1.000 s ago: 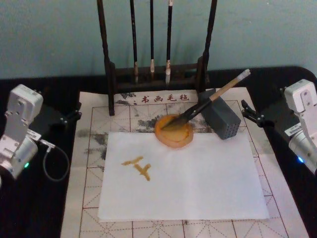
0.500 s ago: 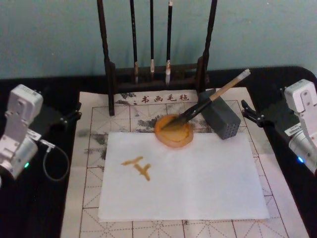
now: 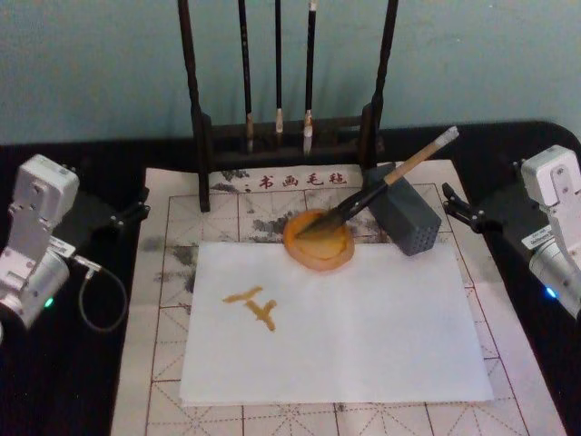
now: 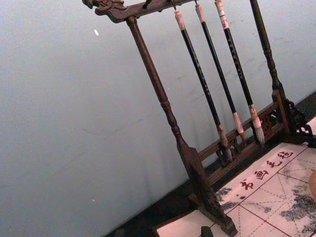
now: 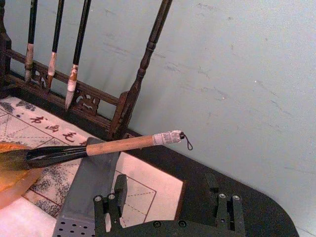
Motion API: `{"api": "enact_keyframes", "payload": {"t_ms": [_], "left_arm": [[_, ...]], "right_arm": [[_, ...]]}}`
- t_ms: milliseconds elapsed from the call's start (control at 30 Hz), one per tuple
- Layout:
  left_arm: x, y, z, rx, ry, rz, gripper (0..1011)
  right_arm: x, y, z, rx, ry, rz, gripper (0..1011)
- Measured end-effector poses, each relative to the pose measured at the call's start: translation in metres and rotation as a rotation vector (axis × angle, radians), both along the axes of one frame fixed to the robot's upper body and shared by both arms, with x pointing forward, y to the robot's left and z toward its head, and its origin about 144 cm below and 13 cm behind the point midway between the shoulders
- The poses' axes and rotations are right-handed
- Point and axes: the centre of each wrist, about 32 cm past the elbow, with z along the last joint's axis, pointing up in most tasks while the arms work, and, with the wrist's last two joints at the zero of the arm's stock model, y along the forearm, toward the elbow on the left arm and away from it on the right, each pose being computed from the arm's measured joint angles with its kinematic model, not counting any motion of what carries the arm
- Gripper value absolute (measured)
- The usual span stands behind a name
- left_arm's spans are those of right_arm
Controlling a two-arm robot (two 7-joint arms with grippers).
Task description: Pick up the brush from the inkstone, write on the paper, then place the brush back to its original position.
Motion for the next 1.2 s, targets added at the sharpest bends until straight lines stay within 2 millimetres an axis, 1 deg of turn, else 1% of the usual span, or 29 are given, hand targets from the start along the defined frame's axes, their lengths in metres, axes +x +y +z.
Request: {"api": "enact_keyframes", "payload": {"t_ms": [1200], "left_arm": [[0.0000,0.0000,0.0000,0.000,0.000,0.000,1001]], "right_arm": [[0.0000,0.0000,0.0000,0.000,0.000,0.000,1002]]}}
